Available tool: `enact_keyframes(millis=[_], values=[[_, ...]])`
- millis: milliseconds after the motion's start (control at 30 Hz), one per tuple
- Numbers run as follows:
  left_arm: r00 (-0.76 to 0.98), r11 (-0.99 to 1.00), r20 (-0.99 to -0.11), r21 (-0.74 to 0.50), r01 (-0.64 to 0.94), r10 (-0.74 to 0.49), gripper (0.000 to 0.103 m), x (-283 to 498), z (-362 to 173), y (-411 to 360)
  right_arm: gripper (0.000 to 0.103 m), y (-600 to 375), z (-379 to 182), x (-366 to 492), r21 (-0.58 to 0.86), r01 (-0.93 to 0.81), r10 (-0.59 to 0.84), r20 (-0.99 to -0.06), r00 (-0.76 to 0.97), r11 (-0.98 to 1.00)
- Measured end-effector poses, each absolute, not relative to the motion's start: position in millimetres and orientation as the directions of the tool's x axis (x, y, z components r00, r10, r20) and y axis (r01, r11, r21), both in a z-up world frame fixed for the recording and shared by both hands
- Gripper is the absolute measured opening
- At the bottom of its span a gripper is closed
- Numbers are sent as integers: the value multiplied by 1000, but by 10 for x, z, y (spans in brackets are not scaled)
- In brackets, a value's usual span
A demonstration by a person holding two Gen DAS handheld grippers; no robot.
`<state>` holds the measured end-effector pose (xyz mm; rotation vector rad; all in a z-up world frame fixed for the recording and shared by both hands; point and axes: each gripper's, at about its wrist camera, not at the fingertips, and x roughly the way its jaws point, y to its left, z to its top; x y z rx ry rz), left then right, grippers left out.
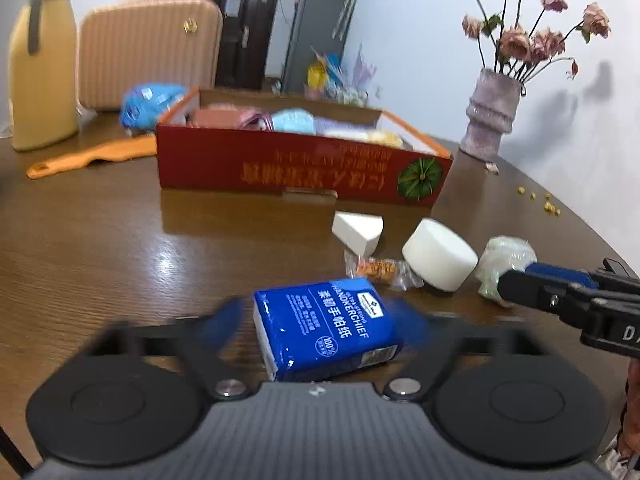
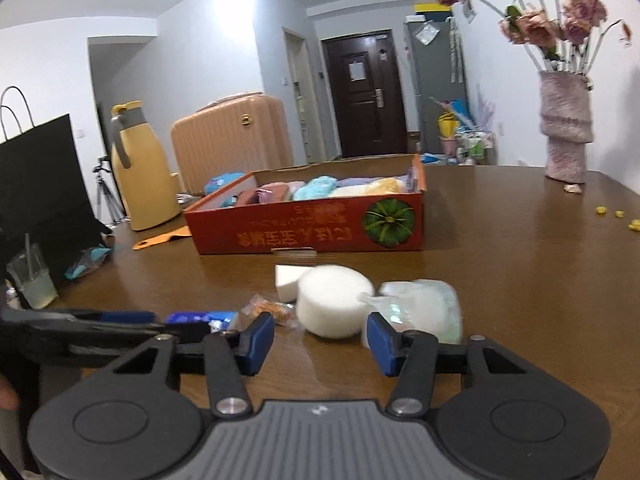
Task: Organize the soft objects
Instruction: 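Close both grippers on the blue milk carton, then carry the blue milk carton with both grippers into the box and open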
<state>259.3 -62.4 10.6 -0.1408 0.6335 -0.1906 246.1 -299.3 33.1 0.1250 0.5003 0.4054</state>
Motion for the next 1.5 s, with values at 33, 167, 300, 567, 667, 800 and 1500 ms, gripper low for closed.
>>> enact_keyframes(millis=[33,167,300,567,667,800,1500], values=[[788,965,-566,-221,140,-244,59,2605,108,-581,51,-2968,332,2487,224,-360,424,-442,790,905],[777,941,-550,-297,160,-306,52,2566,156,-412,49,-2786,275,2631,296,-417,511,-456,729,859],[768,931,-549,-326,167,-330,47,2544,171,-276,45,-2511,173,2778,317,-459,558,-486,672,830],[714,870,-558,-470,149,-424,25,2567,57,-100,30,-2393,58,2859,414,-443,606,-500,619,795],[712,871,-557,-465,160,-428,24,2501,67,-138,29,-2441,42,2736,425,-429,601,-495,627,797],[721,867,-538,-466,176,-436,24,2441,113,-218,23,-2507,72,2619,425,-399,577,-491,653,812],[626,876,-622,-414,247,-470,24,5045,433,-635,22,-2621,605,5322,329,-245,409,-679,610,912]])
